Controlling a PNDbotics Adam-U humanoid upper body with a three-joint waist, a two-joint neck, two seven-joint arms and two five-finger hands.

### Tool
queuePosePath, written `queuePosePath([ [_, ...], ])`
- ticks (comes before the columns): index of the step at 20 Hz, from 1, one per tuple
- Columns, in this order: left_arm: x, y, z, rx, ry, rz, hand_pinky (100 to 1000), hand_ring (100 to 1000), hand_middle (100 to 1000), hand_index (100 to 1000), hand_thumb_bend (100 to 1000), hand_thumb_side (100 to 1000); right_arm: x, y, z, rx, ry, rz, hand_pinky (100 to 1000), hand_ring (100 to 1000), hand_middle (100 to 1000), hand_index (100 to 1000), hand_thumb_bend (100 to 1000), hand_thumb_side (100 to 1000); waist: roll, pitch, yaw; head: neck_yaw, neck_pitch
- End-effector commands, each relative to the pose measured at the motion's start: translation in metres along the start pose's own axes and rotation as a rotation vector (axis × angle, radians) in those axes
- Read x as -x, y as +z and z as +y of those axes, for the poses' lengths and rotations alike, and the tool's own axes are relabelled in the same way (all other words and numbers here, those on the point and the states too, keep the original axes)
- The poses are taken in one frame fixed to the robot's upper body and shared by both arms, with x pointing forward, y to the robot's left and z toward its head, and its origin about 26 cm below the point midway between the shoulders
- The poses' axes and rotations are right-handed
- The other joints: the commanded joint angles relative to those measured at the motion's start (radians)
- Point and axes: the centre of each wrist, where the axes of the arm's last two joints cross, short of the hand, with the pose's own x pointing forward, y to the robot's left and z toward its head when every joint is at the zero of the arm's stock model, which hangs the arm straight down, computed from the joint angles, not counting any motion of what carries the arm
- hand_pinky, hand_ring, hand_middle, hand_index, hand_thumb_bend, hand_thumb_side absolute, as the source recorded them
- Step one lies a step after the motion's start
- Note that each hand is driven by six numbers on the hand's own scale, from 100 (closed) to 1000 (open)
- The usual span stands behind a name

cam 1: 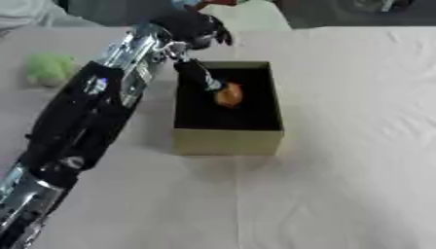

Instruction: Pick up objects on the table and place them in the box.

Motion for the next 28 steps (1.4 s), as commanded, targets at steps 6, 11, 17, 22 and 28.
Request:
queuePosePath([
  [6, 0.059, 0.046, 0.048, -0.129, 0.042, 0.158, 718, 729, 734, 860, 458, 479, -0.004, -0.007, -0.007, 0.003, 0.026, -0.038, 777, 748, 740, 792, 100, 1000, -0.002, -0.017, 0.010, -0.019, -0.005],
  [11, 0.096, 0.069, 0.048, -0.093, 0.093, 0.275, 757, 767, 761, 871, 483, 433, -0.004, -0.008, -0.008, 0.000, 0.034, -0.042, 777, 748, 740, 792, 100, 1000, 0.000, -0.015, 0.015, -0.028, -0.006],
  [17, 0.144, 0.100, 0.036, 0.004, 0.066, 0.454, 837, 829, 811, 889, 553, 436, -0.004, -0.008, -0.009, -0.002, 0.041, -0.048, 777, 748, 740, 792, 100, 1000, 0.002, -0.008, 0.012, -0.031, -0.012],
  [22, 0.173, 0.119, 0.026, 0.071, 0.048, 0.536, 864, 857, 842, 907, 584, 368, -0.004, -0.009, -0.009, -0.003, 0.043, -0.052, 777, 748, 740, 792, 100, 1000, 0.001, 0.000, 0.011, -0.027, -0.019],
  [28, 0.195, 0.130, 0.016, 0.166, 0.064, 0.564, 874, 878, 866, 921, 608, 240, -0.004, -0.010, -0.009, -0.004, 0.043, -0.056, 777, 748, 739, 792, 100, 1000, 0.000, 0.008, 0.007, -0.025, -0.030],
])
